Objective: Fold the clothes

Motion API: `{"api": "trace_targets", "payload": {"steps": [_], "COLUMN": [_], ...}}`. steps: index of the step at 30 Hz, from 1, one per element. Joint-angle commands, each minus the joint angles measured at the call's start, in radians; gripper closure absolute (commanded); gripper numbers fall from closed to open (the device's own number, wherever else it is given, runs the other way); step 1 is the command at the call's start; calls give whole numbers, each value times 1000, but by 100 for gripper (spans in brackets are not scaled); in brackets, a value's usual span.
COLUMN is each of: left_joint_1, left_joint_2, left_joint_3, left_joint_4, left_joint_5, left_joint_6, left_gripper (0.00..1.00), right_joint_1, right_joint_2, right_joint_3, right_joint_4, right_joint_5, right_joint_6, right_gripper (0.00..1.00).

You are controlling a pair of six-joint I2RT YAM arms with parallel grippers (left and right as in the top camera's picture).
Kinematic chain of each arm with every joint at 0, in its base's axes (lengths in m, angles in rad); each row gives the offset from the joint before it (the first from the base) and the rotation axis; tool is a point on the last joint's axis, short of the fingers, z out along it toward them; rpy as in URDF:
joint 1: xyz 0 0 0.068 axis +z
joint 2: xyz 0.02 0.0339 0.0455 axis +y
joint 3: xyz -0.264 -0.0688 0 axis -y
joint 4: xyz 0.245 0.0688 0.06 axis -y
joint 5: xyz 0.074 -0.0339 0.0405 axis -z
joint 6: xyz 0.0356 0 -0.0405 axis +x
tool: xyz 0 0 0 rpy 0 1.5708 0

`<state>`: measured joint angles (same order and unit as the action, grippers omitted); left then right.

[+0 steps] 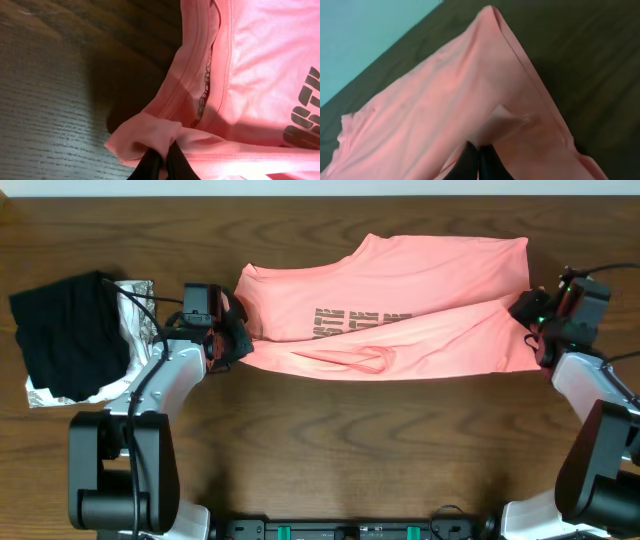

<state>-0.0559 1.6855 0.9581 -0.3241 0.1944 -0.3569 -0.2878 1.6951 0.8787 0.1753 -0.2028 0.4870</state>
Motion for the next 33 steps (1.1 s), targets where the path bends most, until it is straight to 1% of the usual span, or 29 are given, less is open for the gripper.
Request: {"api": "trace_targets", "payload": {"steps": [1,7,12,14,15,16,17,18,19,20,21,22,25,29,31,33], "left_joint_1": [6,6,6,6,6,6,6,6,6,6,6,6,6,6,6,6], "left_joint_2": [30,65,83,84,84,84,84,84,84,84,84,84,84,84,84,84], "left_joint_3": [10,10,10,10,10,10,10,10,10,10,10,10,10,10,10,10], "left_joint_4": [18,35,46,47,46,46,45,42,41,38,35,32,19,11,11,11], "left_joint_5": [-27,-27,-27,-27,-27,-27,-27,-27,-27,-27,-27,-27,-27,-27,-27,-27], "left_joint_6": [-9,-16,-16,-16,-16,-16,-16,-15,-15,-15,-16,-16,-15,-15,-15,-15], "left_gripper": [94,94,94,92,88,84,83,76,75,73,72,71,69,69,69,69], "right_joint_1": [8,7,8,7,7,7,6,6,5,3,-2,-6,-22,-35,-39,-41], "right_joint_2": [9,34,103,134,146,153,156,156,154,152,149,145,127,80,46,7], "right_joint_3": [1,1,1,1,2,2,2,2,2,5,8,12,27,54,73,91], "right_joint_4": [8,6,9,14,16,16,16,15,15,15,15,14,3,-53,-101,-164], "right_joint_5": [66,105,109,109,109,109,109,109,109,102,91,80,28,7,-6,-13], "right_joint_6": [-21,-21,-20,-20,-20,-20,-20,-21,-22,-21,-21,-21,-21,-40,-79,-114], "right_gripper": [99,99,99,99,99,95,89,88,84,77,56,49,35,27,27,32]}}
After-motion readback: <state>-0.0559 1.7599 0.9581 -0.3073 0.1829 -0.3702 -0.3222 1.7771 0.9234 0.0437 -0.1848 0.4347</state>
